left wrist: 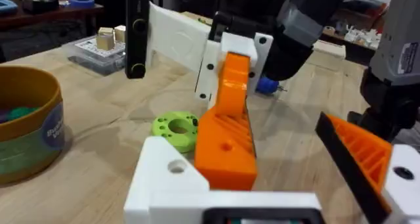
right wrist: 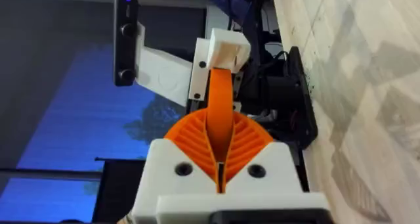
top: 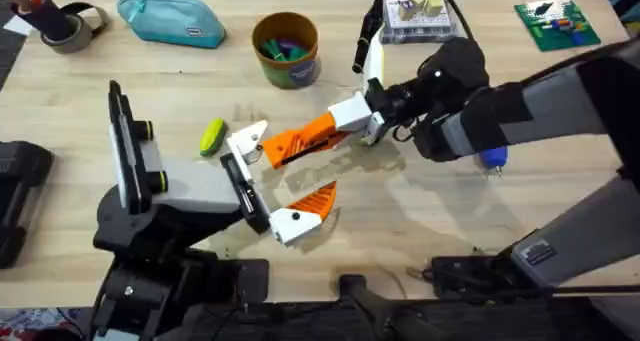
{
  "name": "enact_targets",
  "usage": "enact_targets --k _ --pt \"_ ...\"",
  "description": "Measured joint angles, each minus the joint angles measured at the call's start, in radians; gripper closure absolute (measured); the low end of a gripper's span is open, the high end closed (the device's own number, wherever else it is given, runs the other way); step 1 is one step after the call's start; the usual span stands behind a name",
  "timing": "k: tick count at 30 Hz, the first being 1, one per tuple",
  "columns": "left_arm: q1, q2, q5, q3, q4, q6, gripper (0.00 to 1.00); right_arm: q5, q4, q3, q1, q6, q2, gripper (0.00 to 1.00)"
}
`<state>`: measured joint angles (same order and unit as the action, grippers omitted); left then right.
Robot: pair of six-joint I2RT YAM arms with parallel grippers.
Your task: Pick up the gripper from the table and insert it into the empty holder that is missing its gripper. Then pick up a screw, insert it into the mounting hole, and use the screwdriver to tighten it. Finally, clean up the table by picking up the vegetable and placing it into the bucket.
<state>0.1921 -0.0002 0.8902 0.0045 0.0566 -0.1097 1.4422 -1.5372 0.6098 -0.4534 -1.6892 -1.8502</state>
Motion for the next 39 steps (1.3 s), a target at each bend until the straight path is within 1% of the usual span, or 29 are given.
enact_targets --k 9,17,23,30,39 --pt "0.0 0.0 0.0 0.0 0.0 0.0 0.01 -0.001 0.004 0.0 0.0 0.014 0.008 0.982" --pt "0.0 0.0 0.0 0.0 0.0 0.0 0.01 -0.008 0.087 0.0 0.0 0.014 0.008 0.982" --pt "0.0 0.0 0.0 0.0 0.0 0.0 0.01 -0.009 0.048 0.0 0.0 0.015 0.008 0.982" --pt "0.0 0.0 0.0 0.0 0.0 0.0 0.01 -0.018 0.057 0.0 -0.002 0.014 0.008 0.982" --pt "0.0 0.0 0.0 0.0 0.0 0.0 0.01 -0.063 0.065 0.0 -0.038 0.014 0.008 0.982"
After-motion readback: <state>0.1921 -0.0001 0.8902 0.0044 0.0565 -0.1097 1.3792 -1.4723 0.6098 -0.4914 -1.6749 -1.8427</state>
